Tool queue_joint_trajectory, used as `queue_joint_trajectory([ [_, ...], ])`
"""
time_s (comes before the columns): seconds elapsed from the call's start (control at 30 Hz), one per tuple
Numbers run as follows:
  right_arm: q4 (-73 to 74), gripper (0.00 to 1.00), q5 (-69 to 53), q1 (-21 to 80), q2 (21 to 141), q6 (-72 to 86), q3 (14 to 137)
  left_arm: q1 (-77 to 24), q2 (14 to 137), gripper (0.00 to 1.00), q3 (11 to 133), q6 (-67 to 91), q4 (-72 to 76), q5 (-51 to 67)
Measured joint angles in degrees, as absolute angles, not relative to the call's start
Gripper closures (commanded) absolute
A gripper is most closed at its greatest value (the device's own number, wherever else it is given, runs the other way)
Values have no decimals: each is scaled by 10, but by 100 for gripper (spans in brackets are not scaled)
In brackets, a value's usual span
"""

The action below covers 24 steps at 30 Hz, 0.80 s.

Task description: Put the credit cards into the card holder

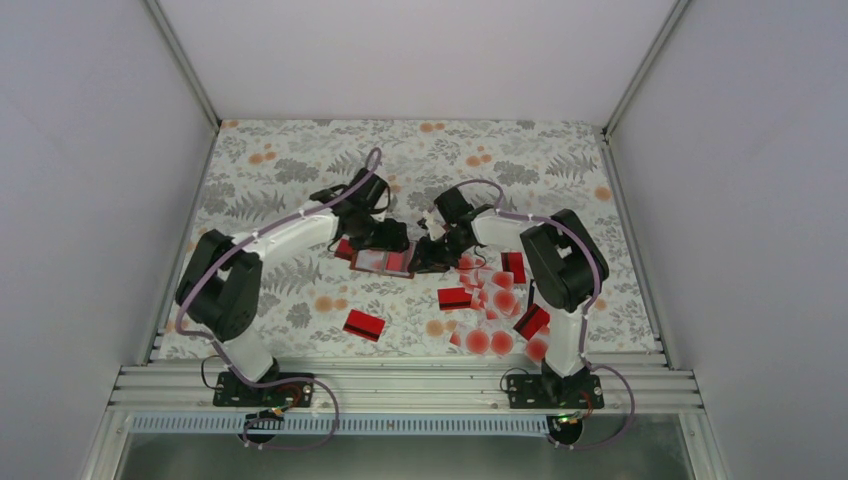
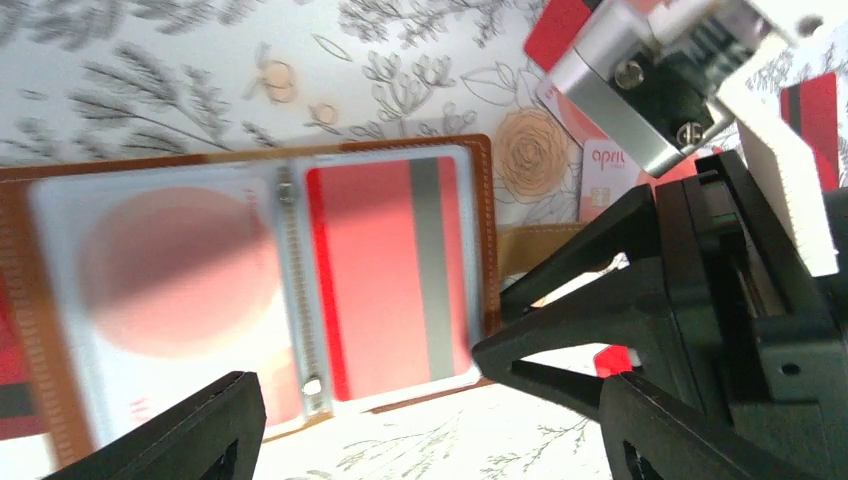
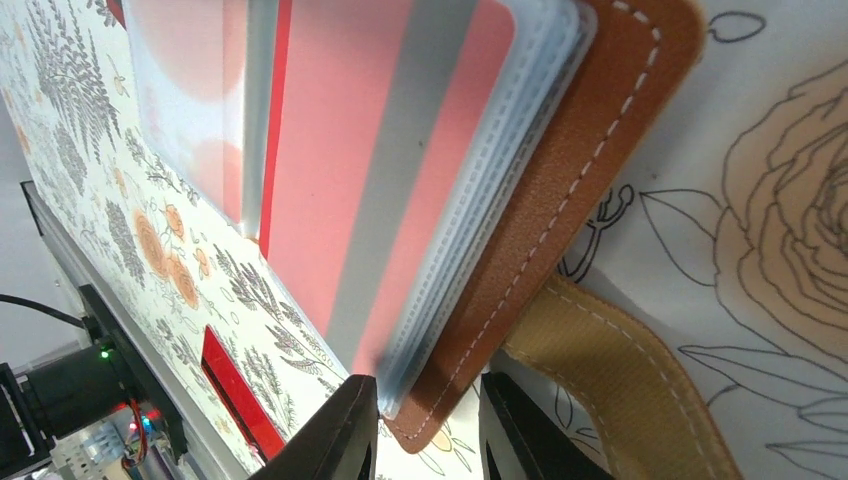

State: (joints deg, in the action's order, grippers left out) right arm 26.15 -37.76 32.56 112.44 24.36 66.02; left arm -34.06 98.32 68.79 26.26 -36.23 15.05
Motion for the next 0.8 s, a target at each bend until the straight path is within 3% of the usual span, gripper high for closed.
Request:
queue_joint_trajectory([
  [0.27,304,72,-347,326,1117,233,672,-256,933,16,623,204,-348,178],
  [0.8,327,72,-408,326,1088,239,735,-169,1001,19,608,111,-305,277],
])
